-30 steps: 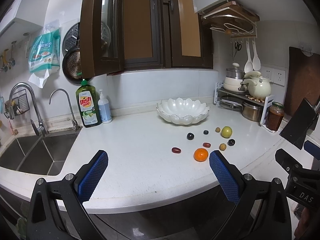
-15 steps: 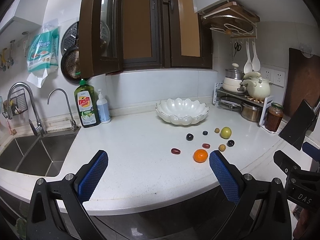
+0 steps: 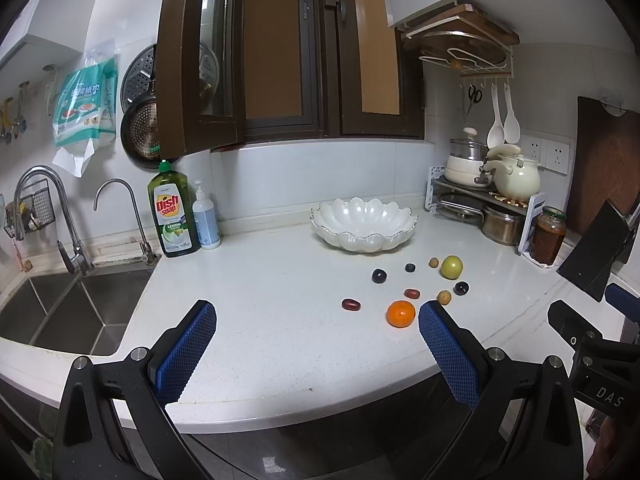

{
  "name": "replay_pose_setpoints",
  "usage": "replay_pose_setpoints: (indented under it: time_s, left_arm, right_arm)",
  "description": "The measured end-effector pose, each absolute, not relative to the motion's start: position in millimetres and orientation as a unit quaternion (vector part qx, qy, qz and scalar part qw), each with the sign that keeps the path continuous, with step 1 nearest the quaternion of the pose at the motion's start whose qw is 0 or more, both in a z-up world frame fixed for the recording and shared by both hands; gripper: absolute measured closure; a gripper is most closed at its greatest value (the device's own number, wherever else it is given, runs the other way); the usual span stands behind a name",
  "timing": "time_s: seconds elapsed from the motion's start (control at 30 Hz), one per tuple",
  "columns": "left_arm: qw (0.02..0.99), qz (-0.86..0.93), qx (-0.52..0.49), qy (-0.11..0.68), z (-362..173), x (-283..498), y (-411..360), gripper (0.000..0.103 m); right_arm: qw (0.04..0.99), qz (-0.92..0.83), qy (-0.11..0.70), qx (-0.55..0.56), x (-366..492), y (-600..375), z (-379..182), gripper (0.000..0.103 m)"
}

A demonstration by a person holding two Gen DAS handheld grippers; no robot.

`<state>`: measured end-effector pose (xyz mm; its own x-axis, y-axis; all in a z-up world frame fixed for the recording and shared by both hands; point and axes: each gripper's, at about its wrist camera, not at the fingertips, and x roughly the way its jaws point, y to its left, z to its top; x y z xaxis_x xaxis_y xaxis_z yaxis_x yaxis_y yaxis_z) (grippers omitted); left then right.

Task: Organize fruits

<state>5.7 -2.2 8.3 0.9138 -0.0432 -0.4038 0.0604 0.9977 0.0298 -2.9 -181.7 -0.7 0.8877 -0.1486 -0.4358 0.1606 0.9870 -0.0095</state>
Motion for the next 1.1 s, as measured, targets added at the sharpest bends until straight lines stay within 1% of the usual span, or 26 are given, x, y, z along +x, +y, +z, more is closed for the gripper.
replay_pose_setpoints:
  time_s: [0.9,1.1]
  left_arm:
    - [0.976,-0.028,0.016,0.217,4,11,0,0.000]
    - [0.974,-0.031,0.018,0.224,1,19,4,0.000]
  right_arm:
    - [0.971,-0.083,0.222,0.007,-3,-183,-2,0.001]
    - [0.970,-0.077,0.232,0.006,8,-179,-5,0.001]
